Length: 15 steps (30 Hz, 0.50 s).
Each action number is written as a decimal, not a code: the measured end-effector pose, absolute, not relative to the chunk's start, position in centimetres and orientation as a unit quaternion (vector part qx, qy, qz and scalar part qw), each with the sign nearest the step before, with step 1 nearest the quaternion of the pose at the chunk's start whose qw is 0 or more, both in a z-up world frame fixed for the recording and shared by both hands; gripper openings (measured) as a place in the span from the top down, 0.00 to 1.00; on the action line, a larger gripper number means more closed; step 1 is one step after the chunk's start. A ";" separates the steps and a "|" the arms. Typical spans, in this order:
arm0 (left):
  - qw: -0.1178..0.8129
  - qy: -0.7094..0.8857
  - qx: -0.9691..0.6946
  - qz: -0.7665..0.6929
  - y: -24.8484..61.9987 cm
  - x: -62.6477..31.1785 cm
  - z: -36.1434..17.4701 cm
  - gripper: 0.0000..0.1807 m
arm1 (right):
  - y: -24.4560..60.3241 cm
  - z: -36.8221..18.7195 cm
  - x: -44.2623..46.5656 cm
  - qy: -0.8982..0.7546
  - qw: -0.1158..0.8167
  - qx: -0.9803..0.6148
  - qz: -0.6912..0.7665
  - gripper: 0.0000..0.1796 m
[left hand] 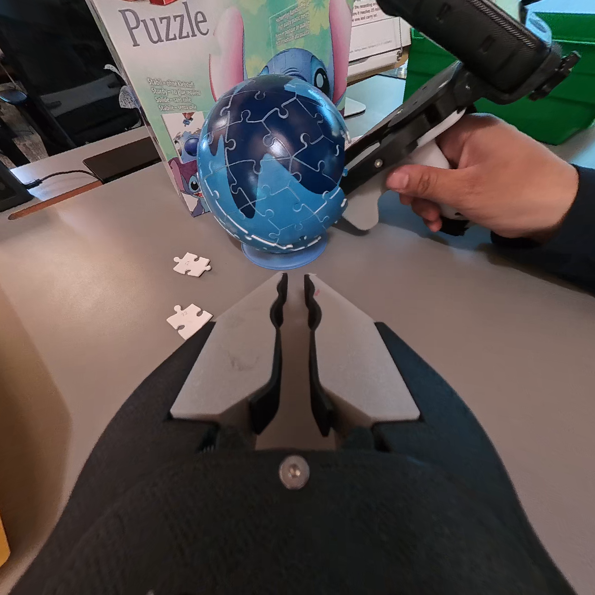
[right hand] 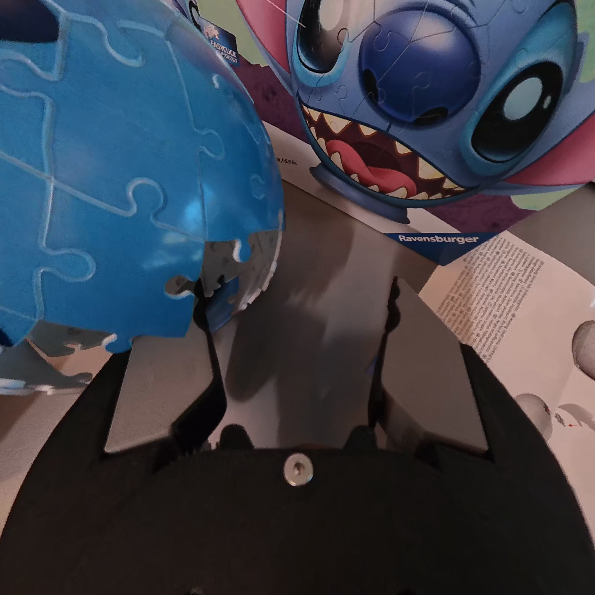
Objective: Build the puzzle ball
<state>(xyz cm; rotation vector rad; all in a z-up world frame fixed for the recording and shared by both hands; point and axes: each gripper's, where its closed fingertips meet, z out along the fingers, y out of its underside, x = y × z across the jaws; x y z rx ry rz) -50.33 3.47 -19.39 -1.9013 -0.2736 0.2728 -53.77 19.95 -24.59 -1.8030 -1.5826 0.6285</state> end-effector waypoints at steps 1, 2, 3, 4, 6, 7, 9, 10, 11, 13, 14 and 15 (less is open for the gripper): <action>0.565 -0.116 -0.808 0.116 3.4 -50.3 -19.4 0.96 | 19.9 -24.6 -53.8 -0.604 0.326 -0.687 0.240 0.39; 0.566 -0.116 -0.808 0.115 3.5 -50.3 -19.4 0.96 | 19.9 -24.5 -53.8 -0.605 0.328 -0.685 0.238 0.39; 0.565 -0.116 -0.808 0.115 3.5 -50.3 -19.4 0.96 | 19.8 -24.5 -53.8 -0.606 0.330 -0.684 0.237 0.40; 0.565 -0.116 -0.809 0.115 3.4 -50.3 -19.4 0.96 | 19.8 -24.5 -53.8 -0.607 0.331 -0.682 0.236 0.40; 0.566 -0.116 -0.808 0.115 3.5 -50.3 -19.4 0.96 | 19.8 -24.4 -53.8 -0.610 0.333 -0.680 0.233 0.40; 0.566 -0.116 -0.808 0.115 3.5 -50.3 -19.4 0.96 | 19.7 -24.4 -53.8 -0.611 0.334 -0.679 0.232 0.40; 0.567 -0.116 -0.808 0.114 3.5 -50.3 -19.4 0.96 | 19.7 -24.3 -53.6 -0.613 0.335 -0.677 0.232 0.41; 0.567 -0.116 -0.808 0.114 3.5 -50.2 -19.4 0.96 | 19.7 -24.2 -53.5 -0.613 0.335 -0.676 0.232 0.41; 0.567 -0.116 -0.808 0.113 3.5 -50.2 -19.4 0.96 | 19.6 -24.2 -53.4 -0.614 0.336 -0.676 0.232 0.41; 0.567 -0.116 -0.808 0.113 3.5 -50.2 -19.4 0.96 | 19.6 -24.1 -53.3 -0.614 0.338 -0.675 0.232 0.42; 0.567 -0.115 -0.808 0.113 3.6 -50.2 -19.4 0.96 | 19.6 -24.0 -53.2 -0.614 0.339 -0.674 0.232 0.42; 0.567 -0.115 -0.808 0.113 3.6 -50.2 -19.4 0.96 | 19.7 -23.9 -53.2 -0.614 0.341 -0.673 0.232 0.42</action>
